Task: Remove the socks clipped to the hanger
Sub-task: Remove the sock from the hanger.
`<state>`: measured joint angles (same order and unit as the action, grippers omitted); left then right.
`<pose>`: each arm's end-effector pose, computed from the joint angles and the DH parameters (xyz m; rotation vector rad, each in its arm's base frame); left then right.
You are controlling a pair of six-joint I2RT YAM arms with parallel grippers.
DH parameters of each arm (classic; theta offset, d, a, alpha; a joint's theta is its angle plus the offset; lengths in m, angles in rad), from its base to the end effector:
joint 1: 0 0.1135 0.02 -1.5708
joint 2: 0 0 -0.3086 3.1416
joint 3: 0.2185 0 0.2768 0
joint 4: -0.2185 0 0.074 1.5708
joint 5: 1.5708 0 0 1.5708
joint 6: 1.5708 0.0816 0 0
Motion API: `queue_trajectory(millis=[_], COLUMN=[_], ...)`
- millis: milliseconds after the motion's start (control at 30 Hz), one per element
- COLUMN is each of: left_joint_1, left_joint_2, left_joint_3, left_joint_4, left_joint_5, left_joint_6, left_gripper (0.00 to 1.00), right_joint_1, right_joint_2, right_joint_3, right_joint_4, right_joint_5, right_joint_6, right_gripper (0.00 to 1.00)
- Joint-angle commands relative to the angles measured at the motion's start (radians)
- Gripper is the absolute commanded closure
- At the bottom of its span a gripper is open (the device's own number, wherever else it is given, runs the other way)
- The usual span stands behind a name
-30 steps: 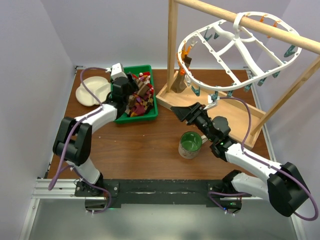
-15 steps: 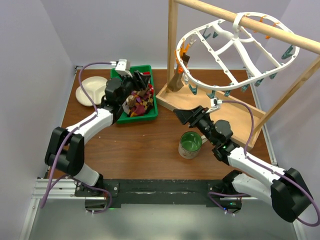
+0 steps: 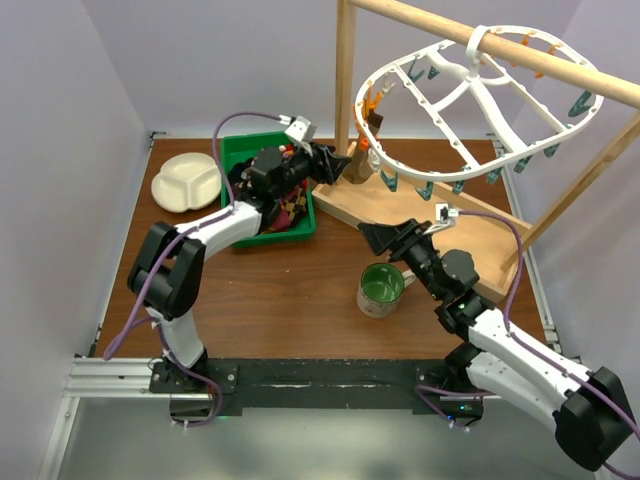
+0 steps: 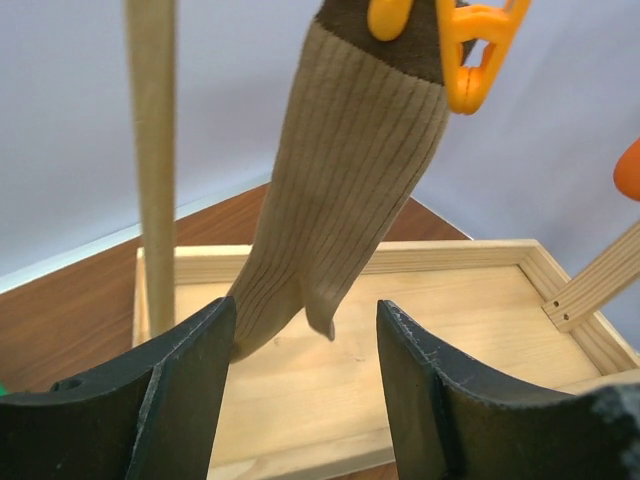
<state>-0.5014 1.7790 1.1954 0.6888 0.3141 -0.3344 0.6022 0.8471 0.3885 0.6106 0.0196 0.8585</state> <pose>0.4203 -0.2591 0.3325 0.3918 1.4865 -0.9019 0.1973 0.1337 0.3025 0.2128 1.5144 1.1772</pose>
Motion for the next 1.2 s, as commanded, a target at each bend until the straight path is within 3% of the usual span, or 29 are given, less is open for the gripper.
queue_trajectory(millis=[0,300,533,767,867,967,1000,1100,1167], left_joint_1=[-0.028,-0.065,-0.071,-0.085,-0.098,-0.111,-0.117,-0.123,-0.123], left_joint_2=[0.063,0.186,0.244,0.283,0.283,0.27,0.263,0.24,0.223], left_joint_3=[0.101,0.231,0.288,0.308,0.297,0.279,0.267,0.247,0.219], left_joint_4=[0.058,0.072,0.092,0.138,0.161,0.192,0.196,0.206,0.215], left_joint_5=[0.039,0.005,-0.056,-0.167,-0.17,-0.175,-0.176,-0.179,-0.181], left_joint_6=[0.057,0.072,0.077,0.064,0.061,0.061,0.061,0.058,0.052], left_gripper=[0.36,0.28,0.24,0.27,0.36,0.53,0.66,0.89,0.99], right_joint_1=[0.002,0.002,0.001,0.002,0.001,0.001,0.001,0.001,0.002], right_joint_2=[-0.077,-0.229,-0.26,-0.246,-0.237,-0.226,-0.224,-0.223,-0.223], right_joint_3=[-0.017,-0.031,-0.036,-0.037,-0.037,-0.034,-0.034,-0.031,-0.031], right_joint_4=[-0.072,-0.222,-0.261,-0.245,-0.239,-0.23,-0.227,-0.226,-0.226], right_joint_5=[0.055,0.08,0.068,0.06,0.062,0.063,0.063,0.065,0.071], right_joint_6=[-0.052,-0.093,-0.096,-0.096,-0.098,-0.098,-0.096,-0.096,-0.098], right_gripper=[0.23,0.23,0.23,0.23,0.23,0.23,0.23,0.23,0.23])
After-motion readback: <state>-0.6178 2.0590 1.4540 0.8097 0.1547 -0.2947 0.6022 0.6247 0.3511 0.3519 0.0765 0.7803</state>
